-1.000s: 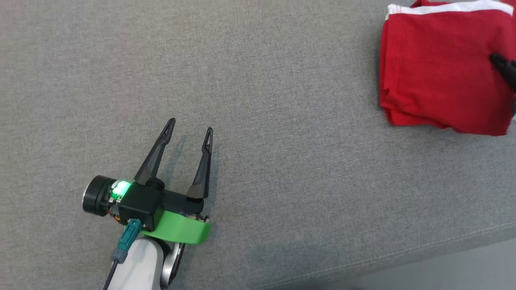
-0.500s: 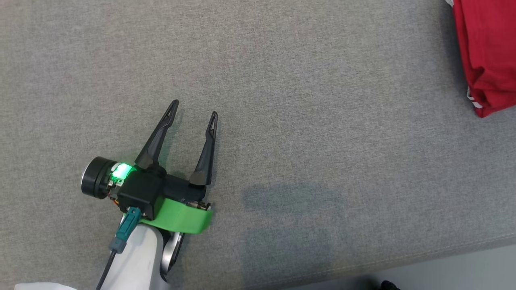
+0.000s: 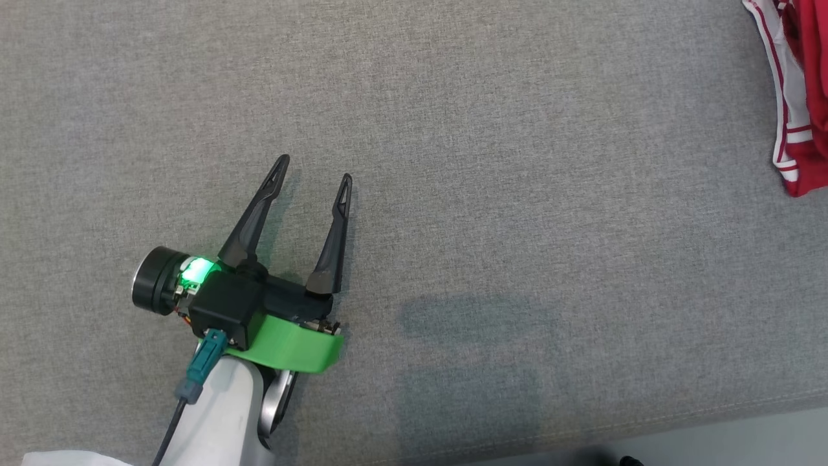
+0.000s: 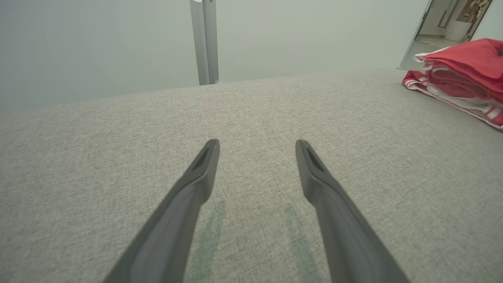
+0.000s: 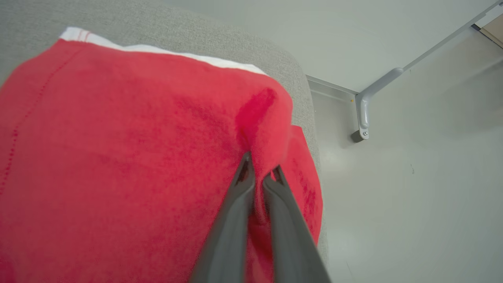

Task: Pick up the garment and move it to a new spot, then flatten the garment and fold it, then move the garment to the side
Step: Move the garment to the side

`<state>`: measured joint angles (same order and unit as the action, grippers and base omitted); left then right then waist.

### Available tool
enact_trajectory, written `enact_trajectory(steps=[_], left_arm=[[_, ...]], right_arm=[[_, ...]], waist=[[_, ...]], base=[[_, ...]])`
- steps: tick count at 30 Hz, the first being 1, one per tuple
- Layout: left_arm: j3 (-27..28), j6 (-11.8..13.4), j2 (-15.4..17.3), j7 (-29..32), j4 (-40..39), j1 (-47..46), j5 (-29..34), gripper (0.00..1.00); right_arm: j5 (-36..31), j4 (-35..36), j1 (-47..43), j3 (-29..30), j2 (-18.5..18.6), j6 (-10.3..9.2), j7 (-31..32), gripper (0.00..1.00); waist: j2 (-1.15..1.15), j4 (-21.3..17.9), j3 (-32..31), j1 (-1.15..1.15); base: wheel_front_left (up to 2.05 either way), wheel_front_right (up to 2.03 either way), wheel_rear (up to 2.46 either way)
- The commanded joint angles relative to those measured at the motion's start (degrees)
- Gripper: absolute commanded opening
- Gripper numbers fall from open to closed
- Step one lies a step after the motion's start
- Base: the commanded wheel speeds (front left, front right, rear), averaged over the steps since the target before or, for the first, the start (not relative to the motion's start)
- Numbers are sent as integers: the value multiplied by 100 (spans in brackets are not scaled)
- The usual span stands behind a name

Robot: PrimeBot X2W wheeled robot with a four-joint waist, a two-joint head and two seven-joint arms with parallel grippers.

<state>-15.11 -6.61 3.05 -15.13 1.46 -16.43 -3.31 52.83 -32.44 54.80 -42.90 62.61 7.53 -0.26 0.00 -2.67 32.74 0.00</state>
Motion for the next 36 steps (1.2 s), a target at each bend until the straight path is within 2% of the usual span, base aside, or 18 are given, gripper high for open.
enact_trajectory(steps=[1, 2, 3, 8, 10, 13, 17, 18, 19, 26, 31, 36], left_arm=[[9, -2, 6, 1, -8, -16, -5, 100], [5, -4, 5, 1, -6, -19, -2, 100], [2, -6, 4, 1, 0, -25, -2, 100], [9, -10, 1, 1, 27, -15, -15, 100], [25, -3, -1, 1, 42, 37, -12, 100], [79, 48, -2, 1, 70, 157, -28, 100], [130, 125, -5, 1, 128, 352, -79, 100], [146, 179, -5, 1, 158, 451, -124, 100], [156, 215, -6, 1, 190, 508, -163, 100], [324, 645, -4, 1, 418, 847, -521, 100], [471, 923, -5, 1, 588, 1068, -880, 100], [607, 976, -6, 1, 424, 1362, -997, 100]], right_arm=[[-25, -92, -25, 24, 0, -10, 9, 16], [-46, -150, -26, 42, -30, -10, 4, 78], [-94, -203, -14, 56, -63, -10, -39, 100], [-466, -546, 95, 125, -152, -10, -236, 100], [-1003, -711, 175, 73, -151, -10, -426, 100], [-1816, -1003, 347, 317, -469, -10, -1028, 100], [-2577, -1025, 180, 877, -1296, -10, -1433, 100], [-2804, -890, -130, 1202, -1720, -10, -1477, 100], [-2919, -683, -275, 1407, -1975, -10, -1488, 100], [-3706, 581, -1950, 2563, -3514, -10, -1484, 100], [-3977, 1300, -3020, 3085, -4364, -10, -1485, 100], [-4200, 2006, -3981, 3530, -4950, -10, -1485, 100]], waist=[[0, -11, -28, 0], [0, -13, -39, 0], [0, -15, -55, 0], [0, -26, -175, 0], [0, -29, -282, 0], [0, -54, -510, 0], [0, -82, -929, 0], [0, -77, -1149, 0], [0, -65, -1278, 0], [0, 2, -2009, 0], [0, 137, -2406, 0], [0, 265, -2753, 0]], base=[[0, 0, 0], [0, 0, 0], [0, 0, 0], [0, 0, 0], [0, 0, 0], [0, 0, 0], [0, 0, 0], [0, 0, 0], [0, 0, 0], [0, 0, 0], [0, 0, 0], [0, 0, 0]])
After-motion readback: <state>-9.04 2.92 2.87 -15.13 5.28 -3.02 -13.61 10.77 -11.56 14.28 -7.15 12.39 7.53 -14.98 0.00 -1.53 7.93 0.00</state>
